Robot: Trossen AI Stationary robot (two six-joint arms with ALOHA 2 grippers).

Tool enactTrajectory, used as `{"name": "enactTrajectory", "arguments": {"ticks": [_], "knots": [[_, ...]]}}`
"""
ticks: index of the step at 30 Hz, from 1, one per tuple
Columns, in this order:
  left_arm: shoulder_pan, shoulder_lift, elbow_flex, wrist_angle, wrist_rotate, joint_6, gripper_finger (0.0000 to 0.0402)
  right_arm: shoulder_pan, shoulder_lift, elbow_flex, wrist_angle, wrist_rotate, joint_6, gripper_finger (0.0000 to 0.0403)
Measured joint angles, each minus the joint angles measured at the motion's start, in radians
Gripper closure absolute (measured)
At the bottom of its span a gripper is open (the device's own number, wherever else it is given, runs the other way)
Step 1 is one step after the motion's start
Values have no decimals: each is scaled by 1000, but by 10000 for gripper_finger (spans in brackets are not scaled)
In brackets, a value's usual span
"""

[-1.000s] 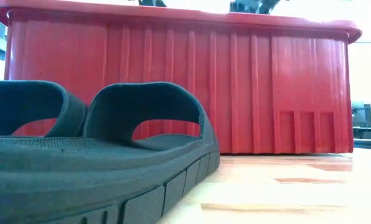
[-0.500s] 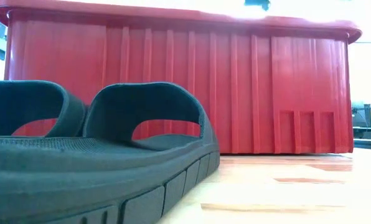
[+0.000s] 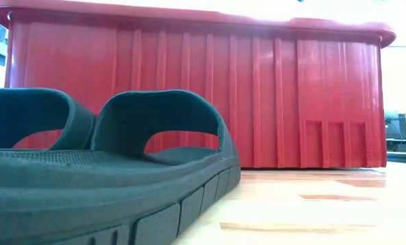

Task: Pick and place slides into bin
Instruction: Stack the black slipper on top of the pink slipper in the red bin

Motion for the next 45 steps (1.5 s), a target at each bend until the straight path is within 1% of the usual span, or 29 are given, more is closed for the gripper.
{"name": "enactTrajectory", "arguments": {"ticks": [5,7,10,13,15,18,24,26,28,30,38,45], "knots": [[-196,1,-77,0,-193,-101,220,79,1,-27,-6,86,91,279],[-260,1,-114,-1,-250,-157,220,113,3,-27,-12,116,125,279],[-334,2,-166,0,-286,-284,220,170,7,-28,-12,154,157,279],[-369,13,-230,20,-290,-446,220,221,7,-28,-11,204,160,279],[-387,16,-282,69,-305,-541,220,246,7,-28,-11,231,147,279],[-392,14,-381,258,-324,-594,220,278,7,-28,-20,241,143,279],[-395,16,-591,769,-327,-540,220,349,7,-28,-87,266,142,279],[-394,16,-643,878,-347,-557,220,372,7,-28,-106,287,126,279],[-394,19,-679,937,-373,-592,220,396,7,-28,-113,318,111,279],[-394,44,-694,935,-388,-623,220,417,7,-28,-113,350,101,279],[-380,189,-696,899,-390,-693,220,486,7,-28,-113,476,79,279],[-324,228,-696,829,-367,-743,220,523,6,-28,-113,529,63,279]]}}
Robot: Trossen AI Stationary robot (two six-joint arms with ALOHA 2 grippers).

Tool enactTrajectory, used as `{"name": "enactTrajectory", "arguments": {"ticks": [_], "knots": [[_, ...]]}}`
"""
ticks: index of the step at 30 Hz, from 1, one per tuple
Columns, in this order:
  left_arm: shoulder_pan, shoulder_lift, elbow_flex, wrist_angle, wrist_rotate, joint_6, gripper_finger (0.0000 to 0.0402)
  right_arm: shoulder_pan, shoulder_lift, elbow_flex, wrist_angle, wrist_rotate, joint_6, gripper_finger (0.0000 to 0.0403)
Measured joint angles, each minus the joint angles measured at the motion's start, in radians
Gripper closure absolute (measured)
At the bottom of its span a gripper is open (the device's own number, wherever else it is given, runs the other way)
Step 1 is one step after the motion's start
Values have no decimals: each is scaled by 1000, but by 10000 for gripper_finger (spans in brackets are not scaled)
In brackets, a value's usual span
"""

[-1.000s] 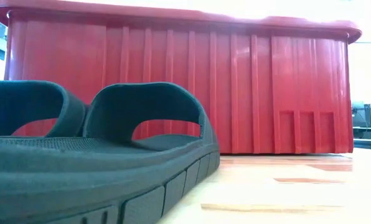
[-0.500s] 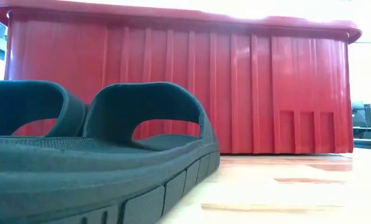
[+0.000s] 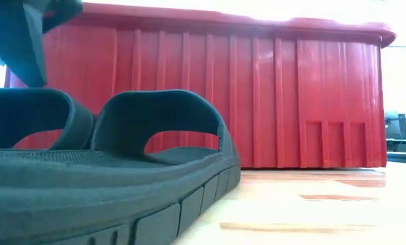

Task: Pick and place slides into bin
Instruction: Stack the black slipper on top of the pink slipper in the red bin

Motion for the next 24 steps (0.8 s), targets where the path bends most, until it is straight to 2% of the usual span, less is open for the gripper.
{"name": "enactTrajectory", "arguments": {"ticks": [7,12,24], "knots": [[15,1,1,-119,75,19,220,7,0,0,0,20,9,279],[15,2,1,-194,83,19,220,7,0,0,0,47,0,279],[15,37,1,-193,-4,22,220,6,0,0,1,79,-7,279]]}}
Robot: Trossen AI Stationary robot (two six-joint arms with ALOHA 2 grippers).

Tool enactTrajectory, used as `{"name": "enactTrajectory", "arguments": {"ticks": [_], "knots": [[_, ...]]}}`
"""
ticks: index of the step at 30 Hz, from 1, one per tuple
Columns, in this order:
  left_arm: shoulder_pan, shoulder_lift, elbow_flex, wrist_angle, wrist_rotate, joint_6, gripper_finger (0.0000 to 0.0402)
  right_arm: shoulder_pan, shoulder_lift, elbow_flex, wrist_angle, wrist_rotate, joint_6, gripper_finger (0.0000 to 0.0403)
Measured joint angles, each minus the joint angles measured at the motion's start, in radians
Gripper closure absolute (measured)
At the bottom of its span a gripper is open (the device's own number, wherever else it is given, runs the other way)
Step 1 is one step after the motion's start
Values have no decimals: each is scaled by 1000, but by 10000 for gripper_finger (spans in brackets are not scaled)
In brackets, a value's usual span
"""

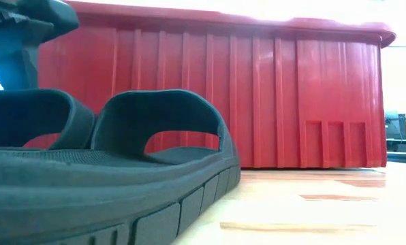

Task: Pick and place slides into bin
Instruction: Stack the black slipper on top of the pink slipper in the red bin

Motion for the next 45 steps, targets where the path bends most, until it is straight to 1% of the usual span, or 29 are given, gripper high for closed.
{"name": "enactTrajectory", "arguments": {"ticks": [5,7,9,11,17,18,22,24,27,31,34,39,43,45], "knots": [[-1,17,0,2,-22,-1,220,0,0,0,2,3,0,279],[-1,19,0,4,-24,-2,227,0,0,0,3,3,0,279],[0,27,0,15,-24,-3,244,0,0,0,4,3,-1,279],[-1,27,0,23,-19,-3,272,0,0,0,3,3,0,279],[-1,31,0,55,1,-4,382,0,0,0,2,3,0,279],[-1,31,0,58,6,-4,390,0,0,0,1,3,-1,279],[0,31,15,70,42,-21,383,0,0,0,-1,3,-1,279],[0,31,44,70,77,-26,392,0,0,0,-1,3,-1,279],[-4,31,108,65,114,-26,394,0,0,0,-1,3,-14,279],[-16,31,223,32,134,-17,397,0,0,0,-1,2,-27,279],[-17,33,325,-35,130,-15,395,0,0,0,-1,-2,-44,279],[-15,32,508,-125,136,7,398,0,0,0,-1,-42,-53,279],[-14,32,651,-137,89,45,399,0,0,0,-1,-90,-48,279],[-14,32,716,-139,37,71,399,0,0,0,-1,-119,-35,279]]}}
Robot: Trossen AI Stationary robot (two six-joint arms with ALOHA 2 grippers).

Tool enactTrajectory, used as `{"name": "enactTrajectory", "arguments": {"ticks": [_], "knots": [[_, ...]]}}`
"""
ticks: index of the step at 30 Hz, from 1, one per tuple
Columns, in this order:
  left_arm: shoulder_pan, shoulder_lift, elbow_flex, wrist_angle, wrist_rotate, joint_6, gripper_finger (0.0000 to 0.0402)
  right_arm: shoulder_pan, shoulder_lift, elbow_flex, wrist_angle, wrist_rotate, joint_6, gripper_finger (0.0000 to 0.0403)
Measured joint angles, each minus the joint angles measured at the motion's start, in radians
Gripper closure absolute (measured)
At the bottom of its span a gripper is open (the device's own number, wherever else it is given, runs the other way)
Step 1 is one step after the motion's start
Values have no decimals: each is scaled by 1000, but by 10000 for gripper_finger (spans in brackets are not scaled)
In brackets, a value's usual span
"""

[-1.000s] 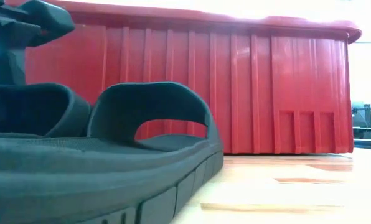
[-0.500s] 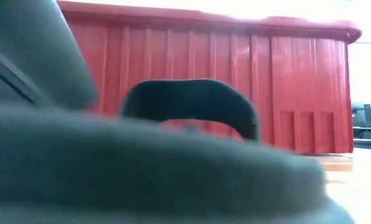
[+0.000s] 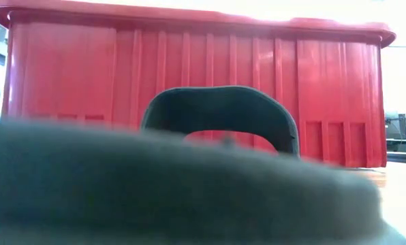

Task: Pick and place slides into bin
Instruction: Stack the black slipper on top of the pink slipper in the red bin

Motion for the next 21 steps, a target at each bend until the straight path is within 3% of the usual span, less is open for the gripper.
{"name": "enactTrajectory", "arguments": {"ticks": [8,16,21], "knots": [[9,-2,208,-73,-369,165,400,0,-17,0,-10,-60,96,279],[108,-2,261,-199,-769,324,400,-3,-79,0,-11,-55,174,279],[215,-2,261,-200,-880,468,400,-19,-98,0,5,-43,223,279]]}}
